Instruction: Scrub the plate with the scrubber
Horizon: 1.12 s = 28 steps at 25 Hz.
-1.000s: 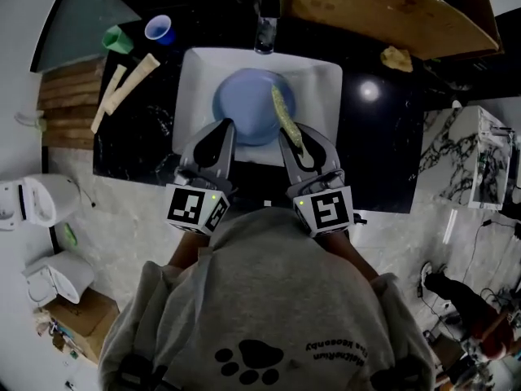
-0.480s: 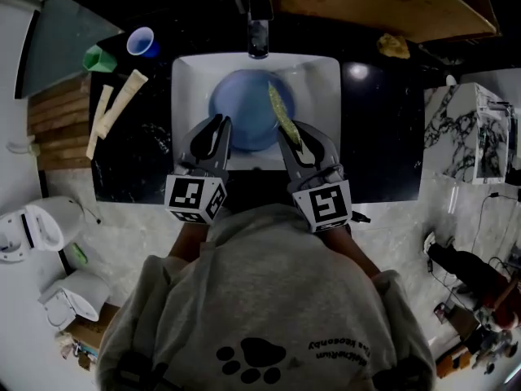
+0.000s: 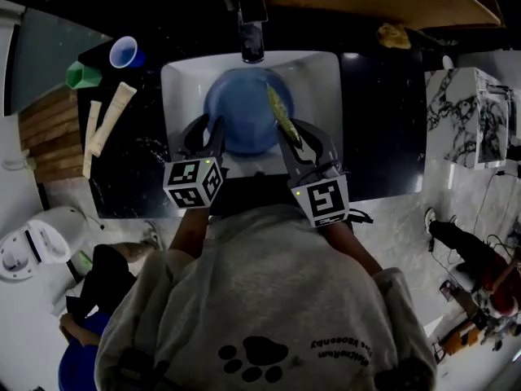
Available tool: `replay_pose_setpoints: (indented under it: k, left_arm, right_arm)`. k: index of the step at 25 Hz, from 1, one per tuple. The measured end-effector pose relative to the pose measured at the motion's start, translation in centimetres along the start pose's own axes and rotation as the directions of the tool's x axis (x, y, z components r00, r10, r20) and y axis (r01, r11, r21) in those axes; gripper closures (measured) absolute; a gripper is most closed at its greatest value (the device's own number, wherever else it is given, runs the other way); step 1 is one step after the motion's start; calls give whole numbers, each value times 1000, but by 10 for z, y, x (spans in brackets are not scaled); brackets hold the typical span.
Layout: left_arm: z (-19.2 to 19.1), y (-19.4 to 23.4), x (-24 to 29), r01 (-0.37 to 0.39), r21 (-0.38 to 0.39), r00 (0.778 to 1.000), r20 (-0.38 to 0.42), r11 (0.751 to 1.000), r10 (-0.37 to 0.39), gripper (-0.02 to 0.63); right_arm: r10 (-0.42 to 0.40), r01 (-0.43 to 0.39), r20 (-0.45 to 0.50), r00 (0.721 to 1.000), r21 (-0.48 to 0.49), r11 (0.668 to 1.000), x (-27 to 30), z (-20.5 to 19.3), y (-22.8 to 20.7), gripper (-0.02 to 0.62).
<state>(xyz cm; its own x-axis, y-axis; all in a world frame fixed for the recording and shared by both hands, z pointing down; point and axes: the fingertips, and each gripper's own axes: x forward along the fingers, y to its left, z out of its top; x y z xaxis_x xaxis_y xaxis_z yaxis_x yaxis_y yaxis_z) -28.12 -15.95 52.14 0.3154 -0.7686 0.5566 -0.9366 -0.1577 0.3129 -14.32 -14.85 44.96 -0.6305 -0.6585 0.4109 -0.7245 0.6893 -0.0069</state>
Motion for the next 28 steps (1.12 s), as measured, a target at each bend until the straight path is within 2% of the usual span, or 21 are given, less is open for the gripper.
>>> replay_pose_setpoints:
  k: [6,12,18,24,28]
  left_arm:
    - [-22,22,17,-70,-60,989,-136,996,61,451]
    - [-40,39,33,-124,-131,969,-228,984,92,399]
    - [-59,58,45,-223,-143,930,-328,964,166,400]
    - [-95,71,55,-268,-186,883,-440,945,164,400]
    - [-104,74,58,-287,-207,865,-476,935,160,411]
  right_arm:
    - [15,-16,-52,999,-5,1000,20,-16,-6,520]
    - [26,-25,-81,996,15,1000,36,-25,-11,519]
    - [16,-11,-104,994,48,999,43,-35,-19,518]
    - [10,-2,-118,993,73,997,47,-42,-22,518]
    - [4,6,-121,993,83,997,47,-44,-25,518]
